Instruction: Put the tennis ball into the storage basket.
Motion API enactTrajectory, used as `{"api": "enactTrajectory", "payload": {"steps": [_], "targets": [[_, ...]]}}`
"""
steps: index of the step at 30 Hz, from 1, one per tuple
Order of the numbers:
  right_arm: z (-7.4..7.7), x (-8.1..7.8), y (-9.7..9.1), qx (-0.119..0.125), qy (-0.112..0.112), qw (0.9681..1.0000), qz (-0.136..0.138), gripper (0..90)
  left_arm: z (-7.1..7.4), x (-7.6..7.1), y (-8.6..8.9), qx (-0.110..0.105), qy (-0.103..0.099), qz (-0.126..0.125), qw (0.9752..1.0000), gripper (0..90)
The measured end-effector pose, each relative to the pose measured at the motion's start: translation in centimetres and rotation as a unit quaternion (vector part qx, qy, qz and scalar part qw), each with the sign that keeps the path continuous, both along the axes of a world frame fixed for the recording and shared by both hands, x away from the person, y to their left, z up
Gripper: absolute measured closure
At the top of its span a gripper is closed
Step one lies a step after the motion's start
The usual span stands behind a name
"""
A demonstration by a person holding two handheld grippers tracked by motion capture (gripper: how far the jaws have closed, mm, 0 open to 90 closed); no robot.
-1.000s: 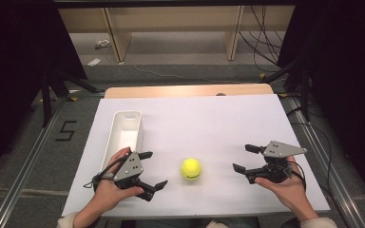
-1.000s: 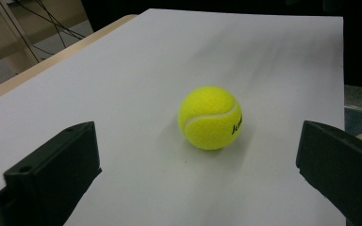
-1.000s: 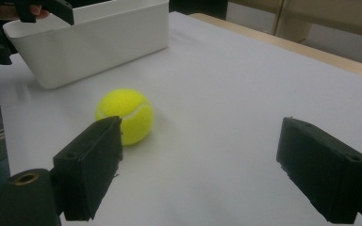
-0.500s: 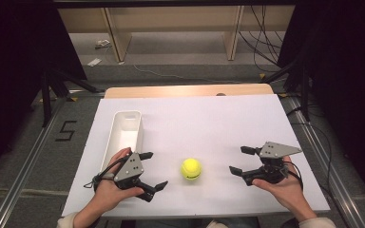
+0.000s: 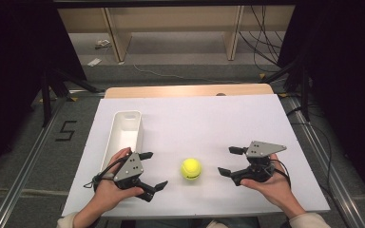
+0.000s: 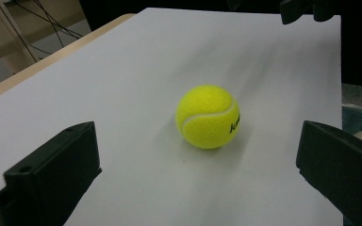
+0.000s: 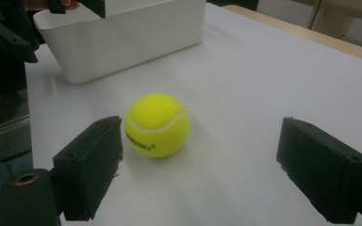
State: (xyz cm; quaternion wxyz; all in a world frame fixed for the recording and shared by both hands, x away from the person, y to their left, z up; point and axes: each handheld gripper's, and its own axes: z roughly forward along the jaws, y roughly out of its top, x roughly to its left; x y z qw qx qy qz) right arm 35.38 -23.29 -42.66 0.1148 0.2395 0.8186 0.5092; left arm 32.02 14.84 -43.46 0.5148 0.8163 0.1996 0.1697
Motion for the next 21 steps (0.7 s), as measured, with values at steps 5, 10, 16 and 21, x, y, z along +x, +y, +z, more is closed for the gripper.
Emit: {"api": "enactTrajectory", "payload": {"steps": [5, 10, 16, 21], "targets": [[-0.3, 0.4, 1.4, -0.010, 0.008, 0.9998, 0.015, 15.6, 0.0, 0.0, 0.0, 0.000, -0.001, 0.000, 1.0000, 0.0], [-0.6, 0.7, 2.4, -0.014, 0.014, 0.9995, 0.026, 15.6, 0.0, 0.0, 0.0, 0.001, -0.001, -0.001, 1.0000, 0.0], [-1.1, 1.2, 3.7, -0.021, 0.027, 0.9987, 0.038, 15.6, 0.0, 0.0, 0.0, 0.001, -0.001, -0.001, 1.0000, 0.0], [-1.5, 1.5, 4.7, -0.032, 0.030, 0.9978, 0.049, 15.6, 0.0, 0.0, 0.0, 0.000, -0.001, -0.001, 1.0000, 0.0]]}}
